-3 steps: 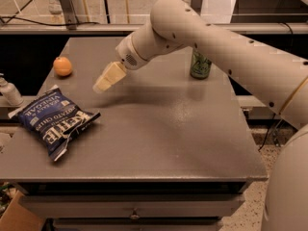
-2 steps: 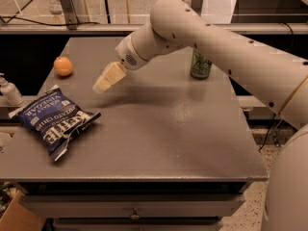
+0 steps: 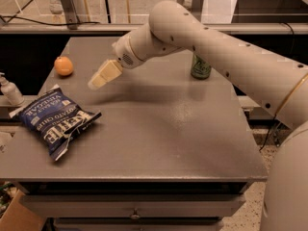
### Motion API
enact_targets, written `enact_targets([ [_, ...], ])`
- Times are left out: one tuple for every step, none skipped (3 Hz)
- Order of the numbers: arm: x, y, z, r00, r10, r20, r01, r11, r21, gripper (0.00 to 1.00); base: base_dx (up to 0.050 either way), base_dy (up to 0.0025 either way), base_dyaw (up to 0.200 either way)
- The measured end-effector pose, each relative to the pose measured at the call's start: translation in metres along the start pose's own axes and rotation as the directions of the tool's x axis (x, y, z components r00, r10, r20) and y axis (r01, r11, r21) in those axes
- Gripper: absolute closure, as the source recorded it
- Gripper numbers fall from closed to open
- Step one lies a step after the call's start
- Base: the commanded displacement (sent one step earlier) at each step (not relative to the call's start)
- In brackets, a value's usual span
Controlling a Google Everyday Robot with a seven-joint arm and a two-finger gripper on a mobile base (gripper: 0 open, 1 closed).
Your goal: Pick orange
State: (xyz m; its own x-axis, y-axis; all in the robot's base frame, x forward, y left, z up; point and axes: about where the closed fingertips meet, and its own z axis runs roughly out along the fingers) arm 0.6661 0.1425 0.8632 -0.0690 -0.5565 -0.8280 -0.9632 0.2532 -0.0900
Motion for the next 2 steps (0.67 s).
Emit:
enact_targets([
  [-0.012, -0.016, 0.017, 0.999, 0.003, 0.052, -0.004, 0.9999, 0.014, 0.00, 0.000, 0.00000, 0.000],
  [-0.023, -0.031, 0.039, 0.996, 0.006, 0.091, -0.008, 0.9999, 0.012, 0.00, 0.000, 0.00000, 0.000],
])
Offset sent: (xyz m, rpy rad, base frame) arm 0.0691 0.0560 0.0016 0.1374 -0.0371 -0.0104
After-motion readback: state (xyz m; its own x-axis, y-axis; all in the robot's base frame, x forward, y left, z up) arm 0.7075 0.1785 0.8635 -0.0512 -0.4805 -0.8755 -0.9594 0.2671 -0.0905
